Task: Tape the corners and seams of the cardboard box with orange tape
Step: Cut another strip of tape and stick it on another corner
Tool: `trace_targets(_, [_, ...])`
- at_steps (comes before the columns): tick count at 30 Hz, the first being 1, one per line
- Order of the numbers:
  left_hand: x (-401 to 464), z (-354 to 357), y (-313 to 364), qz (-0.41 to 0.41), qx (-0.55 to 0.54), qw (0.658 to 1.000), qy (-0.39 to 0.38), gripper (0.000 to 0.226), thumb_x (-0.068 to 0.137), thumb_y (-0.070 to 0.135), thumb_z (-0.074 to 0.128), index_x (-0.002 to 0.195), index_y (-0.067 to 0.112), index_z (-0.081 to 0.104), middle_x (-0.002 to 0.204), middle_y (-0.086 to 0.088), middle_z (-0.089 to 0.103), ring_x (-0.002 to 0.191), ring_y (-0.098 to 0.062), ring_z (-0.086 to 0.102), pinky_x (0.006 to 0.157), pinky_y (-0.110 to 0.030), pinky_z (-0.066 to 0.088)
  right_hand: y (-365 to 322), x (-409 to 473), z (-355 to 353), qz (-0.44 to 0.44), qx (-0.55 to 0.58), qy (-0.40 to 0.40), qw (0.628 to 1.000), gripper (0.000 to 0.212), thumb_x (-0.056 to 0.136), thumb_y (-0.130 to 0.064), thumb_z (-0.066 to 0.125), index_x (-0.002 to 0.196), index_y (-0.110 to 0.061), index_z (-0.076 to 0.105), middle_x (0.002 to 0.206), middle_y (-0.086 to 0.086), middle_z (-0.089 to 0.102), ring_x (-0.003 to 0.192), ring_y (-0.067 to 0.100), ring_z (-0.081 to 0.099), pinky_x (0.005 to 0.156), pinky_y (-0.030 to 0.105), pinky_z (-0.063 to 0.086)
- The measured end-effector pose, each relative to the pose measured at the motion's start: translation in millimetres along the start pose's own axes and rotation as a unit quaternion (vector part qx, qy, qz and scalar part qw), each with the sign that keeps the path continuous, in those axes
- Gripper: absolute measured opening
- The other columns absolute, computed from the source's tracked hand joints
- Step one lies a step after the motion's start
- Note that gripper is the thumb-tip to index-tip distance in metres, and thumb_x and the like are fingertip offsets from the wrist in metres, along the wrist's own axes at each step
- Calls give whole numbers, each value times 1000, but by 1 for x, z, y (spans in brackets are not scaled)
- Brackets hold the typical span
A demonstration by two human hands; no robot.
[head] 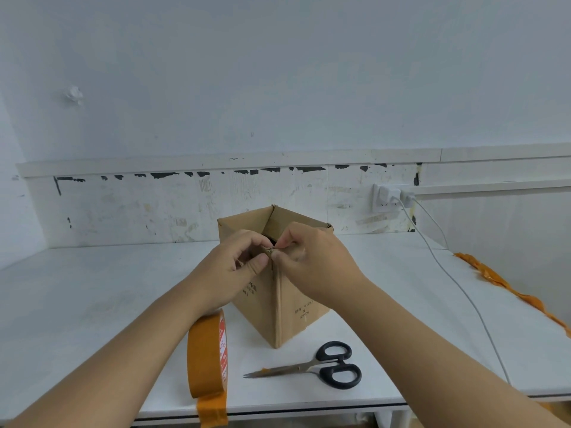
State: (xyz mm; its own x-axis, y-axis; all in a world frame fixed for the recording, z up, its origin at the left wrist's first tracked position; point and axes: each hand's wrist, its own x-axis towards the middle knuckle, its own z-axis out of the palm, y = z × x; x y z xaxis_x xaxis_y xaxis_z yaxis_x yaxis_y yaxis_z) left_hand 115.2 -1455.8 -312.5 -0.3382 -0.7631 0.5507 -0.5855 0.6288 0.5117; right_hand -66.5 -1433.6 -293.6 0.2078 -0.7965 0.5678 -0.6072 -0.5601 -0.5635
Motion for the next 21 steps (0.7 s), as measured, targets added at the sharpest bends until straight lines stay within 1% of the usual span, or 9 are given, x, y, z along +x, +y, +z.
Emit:
trace_targets(3, [0, 0, 0, 2, -2, 1000, 0, 20, 93, 28, 55, 104, 44, 55, 105, 24, 54, 99, 8, 50, 74, -8, 41, 2, 0, -3, -5, -2, -7, 1000, 11, 84, -34, 64, 79, -37, 55, 76, -23, 56, 79, 10, 45, 58, 19, 29])
trace_targets(6, [1, 1, 1, 7, -4, 1000, 1, 21, 93, 27, 55, 103, 45, 55, 104, 24, 53, 99, 8, 50, 74, -6, 41, 6, 0, -2, -14, 2, -7, 1000, 12, 85, -32, 65, 79, -38, 57, 76, -23, 57, 82, 8, 48, 60, 18, 30])
trace_targets(8, [0, 1, 0, 7, -5, 1000, -3, 20, 93, 28, 55, 104, 44, 55, 104, 27, 52, 100, 8, 50, 75, -7, 42, 9, 0, -3, -23, 13, -10, 1000, 5, 87, -31, 65, 84, -34, 63, 81, -20, 60, 79, 2, 50, 62, 17, 33])
trace_targets(10, [0, 1, -2, 5, -4, 1000, -11, 19, 93, 30, 54, 107, 43, 55, 104, 30, 51, 102, 7, 50, 76, -10, 43, 12, -2, -4, -32, 23, -8, 999, 4, 88, -30, 64, 89, -32, 67, 84, -19, 63, 76, -5, 51, 62, 13, 33])
trace_targets(13, [-2, 0, -3, 9, -12, 1000, -20, 20, 93, 35, 51, 111, 43, 54, 107, 33, 50, 105, 6, 50, 80, -11, 44, 13, -2, -3, -37, 19, 2, 999, 3, 87, -32, 65, 89, -31, 68, 86, -19, 64, 88, 2, 54, 67, 12, 34])
trace_targets(15, [-2, -1, -2, 10, -22, 999, -22, 24, 90, 44, 47, 112, 42, 55, 109, 30, 51, 106, 5, 50, 81, -11, 44, 13, -1, -3, -26, 17, 2, 1000, 1, 87, -33, 66, 87, -33, 66, 83, -22, 62, 91, 3, 53, 66, 12, 33])
trace_targets(17, [0, -1, -2, 11, -25, 1000, -15, 26, 88, 46, 48, 109, 37, 59, 109, 23, 54, 103, 2, 52, 81, -14, 44, 14, 0, -3, -20, 15, 1, 1000, 6, 86, -35, 66, 84, -37, 61, 82, -24, 59, 93, 5, 52, 66, 16, 35])
trace_targets(18, [1, 0, -2, 12, -24, 1000, -11, 22, 89, 43, 49, 106, 35, 60, 106, 20, 55, 100, 1, 53, 79, -14, 44, 15, 0, -3, -21, 15, 0, 1000, 9, 85, -36, 66, 83, -39, 58, 83, -24, 58, 95, 7, 52, 69, 20, 38])
trace_targets(21, [6, 0, -1, 14, -23, 1000, -10, 18, 86, 42, 53, 98, 32, 63, 98, 13, 56, 91, -1, 53, 74, -10, 42, 14, 2, -5, -13, 15, -8, 1000, 13, 83, -39, 67, 79, -39, 55, 83, -21, 59, 94, 9, 52, 73, 31, 46])
